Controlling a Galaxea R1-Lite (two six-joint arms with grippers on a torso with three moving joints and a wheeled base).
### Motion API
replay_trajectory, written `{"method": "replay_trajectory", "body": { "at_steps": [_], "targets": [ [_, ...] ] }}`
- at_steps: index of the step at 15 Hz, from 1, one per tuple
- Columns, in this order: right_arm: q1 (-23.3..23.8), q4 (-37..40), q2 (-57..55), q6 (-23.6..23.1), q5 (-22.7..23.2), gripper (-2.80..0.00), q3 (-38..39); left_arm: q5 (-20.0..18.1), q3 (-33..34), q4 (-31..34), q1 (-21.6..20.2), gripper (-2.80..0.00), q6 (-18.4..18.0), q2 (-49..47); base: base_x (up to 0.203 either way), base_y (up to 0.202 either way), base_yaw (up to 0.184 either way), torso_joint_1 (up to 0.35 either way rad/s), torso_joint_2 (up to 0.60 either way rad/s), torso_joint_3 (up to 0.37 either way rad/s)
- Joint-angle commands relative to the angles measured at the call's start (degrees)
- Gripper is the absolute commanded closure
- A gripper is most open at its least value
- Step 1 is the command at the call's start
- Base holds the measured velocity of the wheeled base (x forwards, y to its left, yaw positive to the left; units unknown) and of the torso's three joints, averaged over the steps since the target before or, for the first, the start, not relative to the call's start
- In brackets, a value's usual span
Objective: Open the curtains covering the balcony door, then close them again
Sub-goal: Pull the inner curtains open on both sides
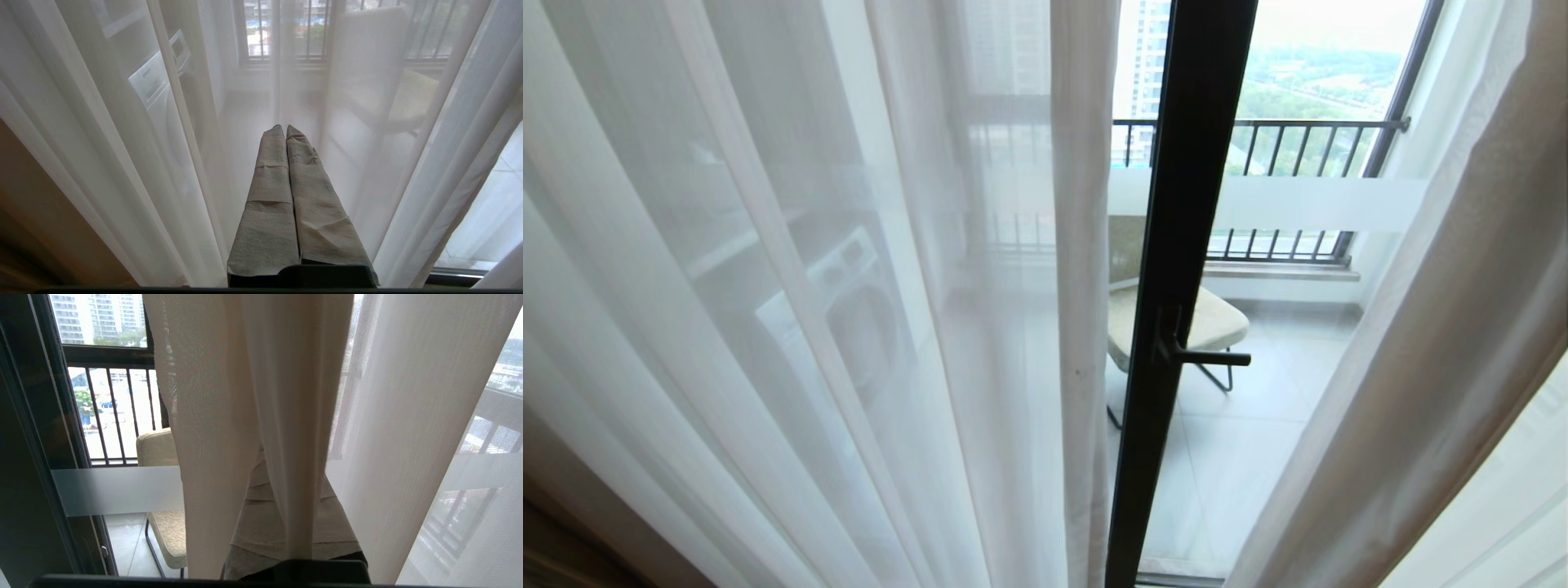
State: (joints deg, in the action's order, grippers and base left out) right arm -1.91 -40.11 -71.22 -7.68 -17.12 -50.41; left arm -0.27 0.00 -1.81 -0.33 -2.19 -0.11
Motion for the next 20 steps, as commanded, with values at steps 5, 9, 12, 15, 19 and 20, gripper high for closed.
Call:
{"method": "replay_trajectory", "body": {
  "at_steps": [5,9,12,15,19,20],
  "targets": [
    [1.9,-0.3,-0.2,0.8,-0.1,0.0,0.0,0.0,0.0,0.0,0.0,0.0,0.0,0.0,0.0,0.0,0.0,0.0,0.0,0.0],
    [4.0,-0.4,-0.9,2.0,0.1,0.0,-0.4,0.0,0.0,-0.1,0.0,0.0,0.1,0.0,0.001,-0.066,0.004,0.0,0.0,0.002],
    [5.5,-0.5,-1.3,2.9,0.1,0.0,-0.3,0.0,0.0,-0.1,0.0,0.0,0.4,0.0,0.0,-0.191,0.001,0.002,0.0,0.002],
    [6.5,-0.5,-1.3,2.9,0.1,0.0,-0.3,0.0,0.0,-0.1,0.0,0.0,1.5,0.0,0.0,-0.189,0.003,-0.001,0.0,-0.001],
    [7.8,-0.5,-1.2,2.9,0.0,0.0,-0.2,0.1,0.0,-0.2,0.0,0.0,1.6,0.0,0.0,-0.192,0.001,0.0,0.0,0.004],
    [8.1,-0.4,-1.1,2.9,0.0,0.0,-0.1,0.0,0.0,-0.2,0.0,0.0,1.6,0.0,0.0,-0.188,0.001,0.0,0.0,0.002]
  ]
}}
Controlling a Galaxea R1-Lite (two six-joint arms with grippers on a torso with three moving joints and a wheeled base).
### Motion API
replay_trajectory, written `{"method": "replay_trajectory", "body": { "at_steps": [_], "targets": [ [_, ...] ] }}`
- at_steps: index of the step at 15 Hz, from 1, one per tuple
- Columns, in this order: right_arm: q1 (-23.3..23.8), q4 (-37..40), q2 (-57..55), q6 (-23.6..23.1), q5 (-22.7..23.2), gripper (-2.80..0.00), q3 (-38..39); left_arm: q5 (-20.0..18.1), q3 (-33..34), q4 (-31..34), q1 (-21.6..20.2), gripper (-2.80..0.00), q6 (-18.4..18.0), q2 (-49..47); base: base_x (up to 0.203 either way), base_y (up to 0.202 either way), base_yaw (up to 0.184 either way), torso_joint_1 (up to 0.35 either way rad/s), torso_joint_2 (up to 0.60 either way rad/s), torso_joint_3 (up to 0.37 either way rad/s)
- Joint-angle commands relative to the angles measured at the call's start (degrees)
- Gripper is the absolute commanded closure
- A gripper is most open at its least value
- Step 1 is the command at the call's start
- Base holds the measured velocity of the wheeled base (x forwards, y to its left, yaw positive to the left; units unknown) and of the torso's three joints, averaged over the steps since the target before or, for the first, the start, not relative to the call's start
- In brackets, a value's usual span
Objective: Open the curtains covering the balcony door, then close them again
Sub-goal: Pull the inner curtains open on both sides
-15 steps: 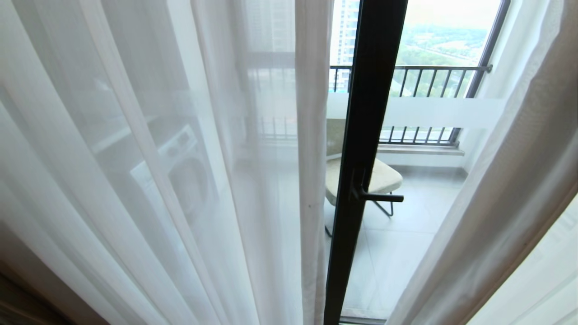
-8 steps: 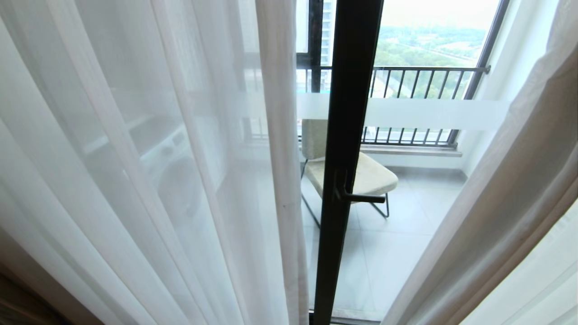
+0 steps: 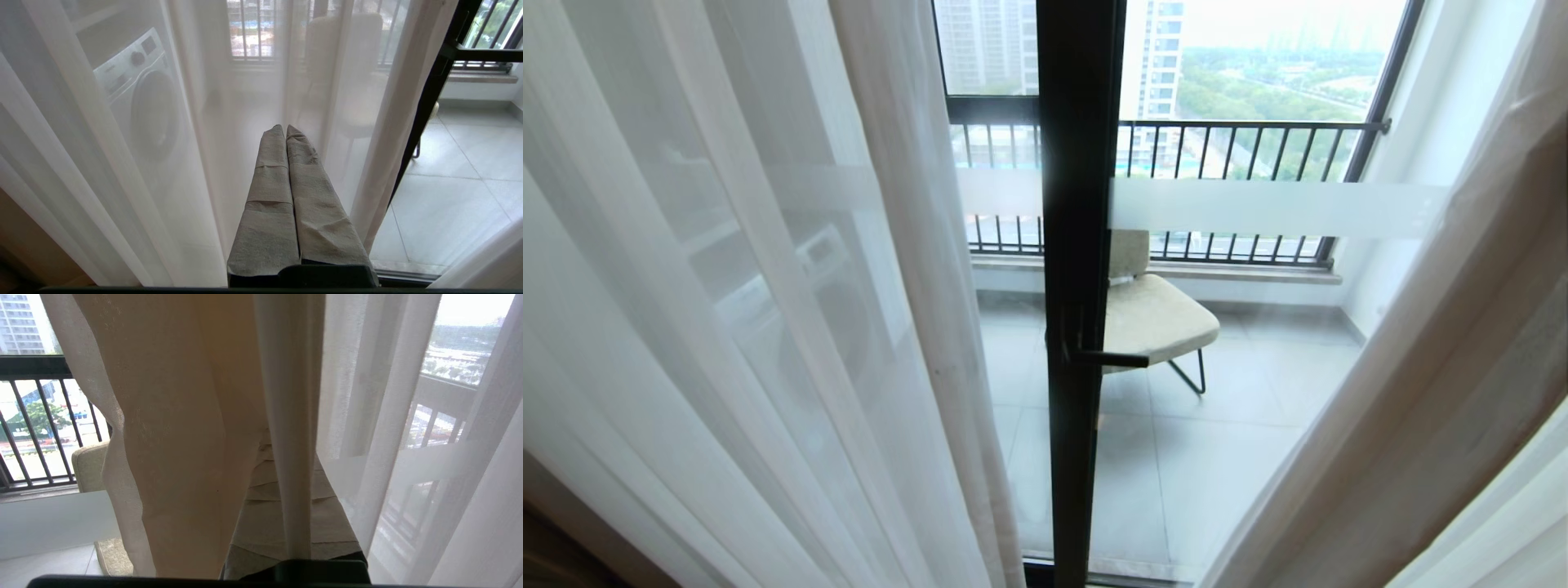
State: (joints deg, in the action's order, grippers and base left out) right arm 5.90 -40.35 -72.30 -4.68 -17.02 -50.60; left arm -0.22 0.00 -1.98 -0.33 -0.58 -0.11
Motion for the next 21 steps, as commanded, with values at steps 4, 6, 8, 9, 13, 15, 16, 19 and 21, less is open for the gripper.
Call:
{"method": "replay_trajectory", "body": {
  "at_steps": [4,6,8,9,13,15,16,19,21],
  "targets": [
    [0.8,-0.2,0.1,-0.1,0.0,0.0,0.1,0.0,0.0,0.0,0.0,0.0,0.0,0.0,0.0,-0.191,0.0,0.001,0.0,0.005],
    [0.8,-0.2,0.1,0.7,-0.1,0.0,0.1,0.0,0.0,0.0,0.0,0.0,0.0,0.0,0.0,-0.193,0.001,0.001,0.01,0.002],
    [1.0,-0.1,0.1,1.2,-0.1,0.0,0.2,0.0,0.0,0.0,0.0,0.0,0.0,0.0,0.0,-0.193,0.001,0.002,0.0,0.002],
    [1.4,-0.1,0.0,1.2,-0.1,0.0,0.2,0.0,0.0,0.0,0.0,0.0,0.0,0.0,0.0,-0.19,-0.004,0.005,0.0,0.005],
    [1.7,-0.1,0.0,1.2,0.0,0.0,0.3,0.0,0.0,0.0,0.0,0.0,0.0,0.0,0.0,-0.191,-0.001,0.004,0.0,0.002],
    [2.2,-0.1,0.1,1.2,-0.1,0.0,0.4,0.0,0.0,0.0,0.0,0.0,0.0,0.0,0.0,-0.185,0.0,0.002,0.0,0.001],
    [2.5,-0.1,0.3,1.2,-0.1,0.0,0.4,0.0,0.0,0.0,0.0,0.0,0.0,0.0,0.0,-0.189,0.003,0.001,0.01,0.002],
    [3.6,0.2,0.8,1.2,-0.1,0.0,0.5,0.0,0.0,0.0,0.0,0.0,0.0,0.0,0.0,-0.192,0.0,-0.002,0.01,0.004],
    [4.0,0.2,1.8,1.1,-0.1,0.0,1.2,0.0,0.0,0.0,0.0,0.0,0.0,0.0,0.0,-0.191,0.004,0.003,0.0,0.005]
  ]
}}
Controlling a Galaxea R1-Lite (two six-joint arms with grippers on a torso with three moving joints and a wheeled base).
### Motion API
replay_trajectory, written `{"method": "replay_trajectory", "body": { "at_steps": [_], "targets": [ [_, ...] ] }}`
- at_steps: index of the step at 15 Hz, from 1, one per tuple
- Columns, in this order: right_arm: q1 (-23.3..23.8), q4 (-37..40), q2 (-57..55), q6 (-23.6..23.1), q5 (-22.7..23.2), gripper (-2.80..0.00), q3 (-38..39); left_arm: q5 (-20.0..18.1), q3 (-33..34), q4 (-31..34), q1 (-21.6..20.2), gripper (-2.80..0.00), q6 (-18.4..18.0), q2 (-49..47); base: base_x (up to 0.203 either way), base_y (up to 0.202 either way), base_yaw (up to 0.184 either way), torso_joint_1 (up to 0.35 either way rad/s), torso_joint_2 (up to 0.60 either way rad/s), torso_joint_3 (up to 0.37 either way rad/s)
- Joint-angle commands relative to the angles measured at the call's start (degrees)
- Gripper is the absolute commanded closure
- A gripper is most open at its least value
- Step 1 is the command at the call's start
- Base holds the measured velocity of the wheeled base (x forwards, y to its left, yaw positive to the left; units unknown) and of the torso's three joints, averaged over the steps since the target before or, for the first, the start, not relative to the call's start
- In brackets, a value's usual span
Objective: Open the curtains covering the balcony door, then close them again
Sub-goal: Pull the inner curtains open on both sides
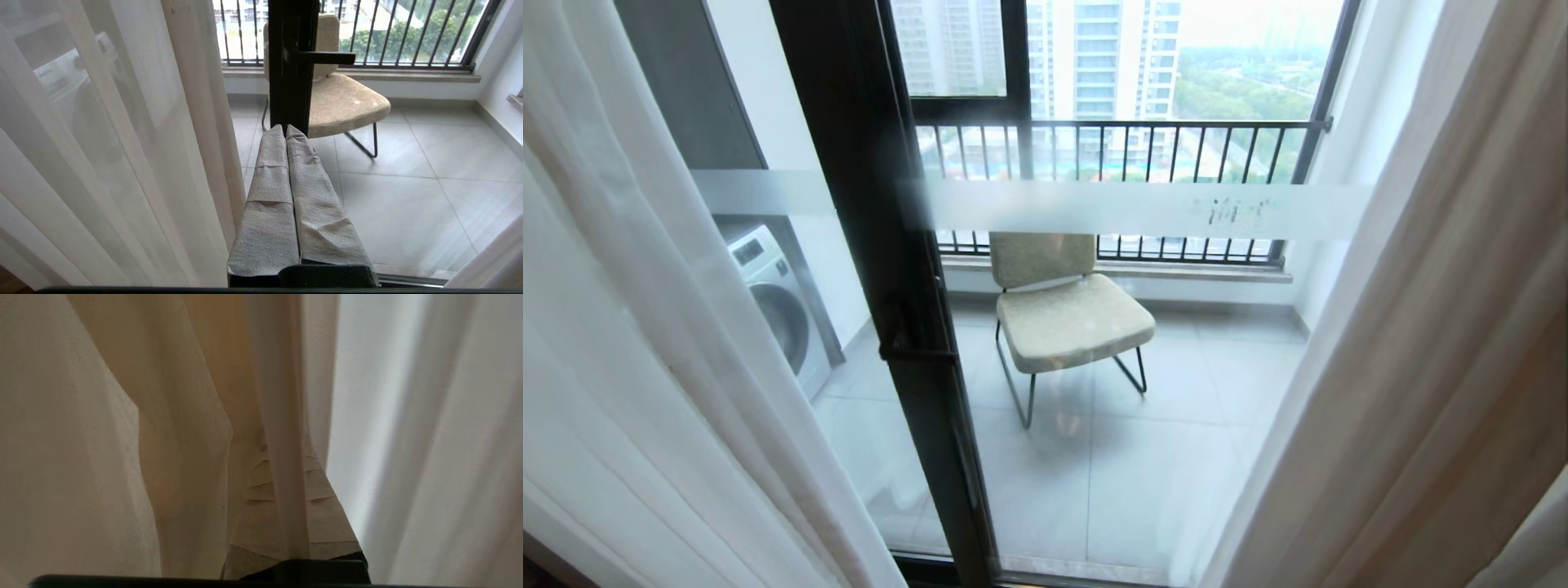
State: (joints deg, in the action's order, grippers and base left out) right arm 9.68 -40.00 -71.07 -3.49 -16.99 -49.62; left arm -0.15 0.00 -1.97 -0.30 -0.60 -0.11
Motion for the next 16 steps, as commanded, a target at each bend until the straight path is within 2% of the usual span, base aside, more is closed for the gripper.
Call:
{"method": "replay_trajectory", "body": {
  "at_steps": [1,16],
  "targets": [
    [0.3,-0.2,0.8,-0.2,-0.1,0.0,0.8,0.0,0.0,0.0,0.0,0.0,0.1,0.0,0.0,-0.181,0.006,0.002,0.01,0.0],
    [0.3,0.2,2.4,0.0,-0.1,0.0,2.3,0.0,0.0,0.0,0.0,0.0,0.8,0.0,0.0,-0.193,0.0,0.002,0.0,0.003]
  ]
}}
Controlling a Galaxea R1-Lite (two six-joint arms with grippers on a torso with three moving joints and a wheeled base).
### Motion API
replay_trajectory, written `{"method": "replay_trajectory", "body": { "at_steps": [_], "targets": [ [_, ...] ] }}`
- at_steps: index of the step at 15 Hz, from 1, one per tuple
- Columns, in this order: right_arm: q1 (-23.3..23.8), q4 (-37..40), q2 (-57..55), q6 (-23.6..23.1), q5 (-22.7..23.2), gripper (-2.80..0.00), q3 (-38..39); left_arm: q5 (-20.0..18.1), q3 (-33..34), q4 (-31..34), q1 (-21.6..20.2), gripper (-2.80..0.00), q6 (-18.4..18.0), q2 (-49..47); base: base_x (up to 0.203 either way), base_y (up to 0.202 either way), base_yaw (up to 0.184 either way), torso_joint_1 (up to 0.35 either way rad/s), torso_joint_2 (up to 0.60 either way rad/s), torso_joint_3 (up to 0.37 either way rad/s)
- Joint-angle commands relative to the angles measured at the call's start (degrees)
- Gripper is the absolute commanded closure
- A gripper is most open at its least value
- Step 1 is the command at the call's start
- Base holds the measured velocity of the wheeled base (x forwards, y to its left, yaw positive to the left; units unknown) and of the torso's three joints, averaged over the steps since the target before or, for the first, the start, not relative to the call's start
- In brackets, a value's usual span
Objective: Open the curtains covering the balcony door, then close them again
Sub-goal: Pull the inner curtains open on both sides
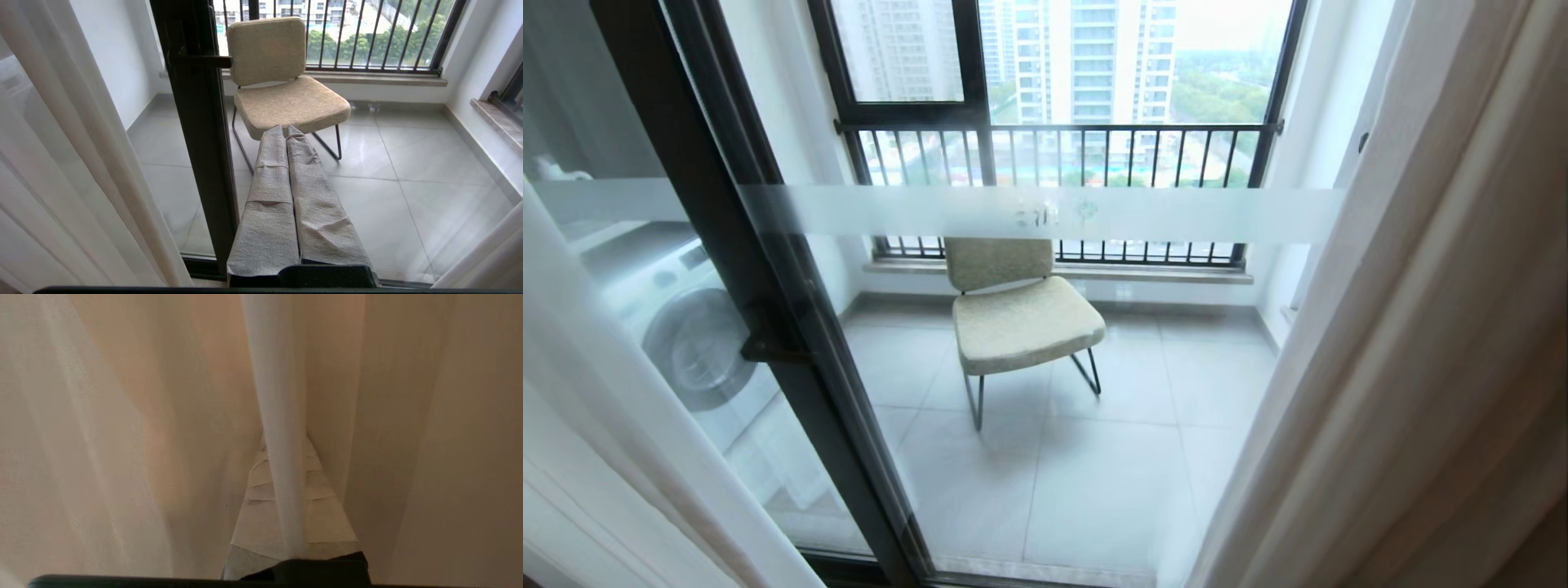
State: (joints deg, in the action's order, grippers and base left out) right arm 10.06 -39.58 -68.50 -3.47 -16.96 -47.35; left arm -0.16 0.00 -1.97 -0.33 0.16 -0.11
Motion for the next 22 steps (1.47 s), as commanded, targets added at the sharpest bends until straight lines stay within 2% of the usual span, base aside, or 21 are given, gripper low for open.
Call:
{"method": "replay_trajectory", "body": {
  "at_steps": [1,6,16,22],
  "targets": [
    [0.0,-0.2,-0.1,0.0,-0.1,0.0,0.1,0.0,0.0,0.0,0.0,0.0,0.0,0.0,0.0,-0.196,-0.005,-0.003,0.0,0.002],
    [0.0,-0.3,0.0,0.0,-0.1,0.0,0.1,0.0,0.0,0.0,0.0,0.0,-0.1,0.0,0.0,-0.173,0.001,0.002,0.0,0.003],
    [0.1,-0.6,0.7,0.1,-0.1,0.0,0.4,0.0,0.0,0.0,0.0,0.0,-0.1,0.0,0.0,-0.005,0.0,0.0,0.0,0.0],
    [5.7,0.0,1.2,2.3,0.2,0.0,0.2,0.0,0.0,0.0,0.0,0.0,-0.1,0.0,0.0,0.0,0.0,0.0,0.0,0.0]
  ]
}}
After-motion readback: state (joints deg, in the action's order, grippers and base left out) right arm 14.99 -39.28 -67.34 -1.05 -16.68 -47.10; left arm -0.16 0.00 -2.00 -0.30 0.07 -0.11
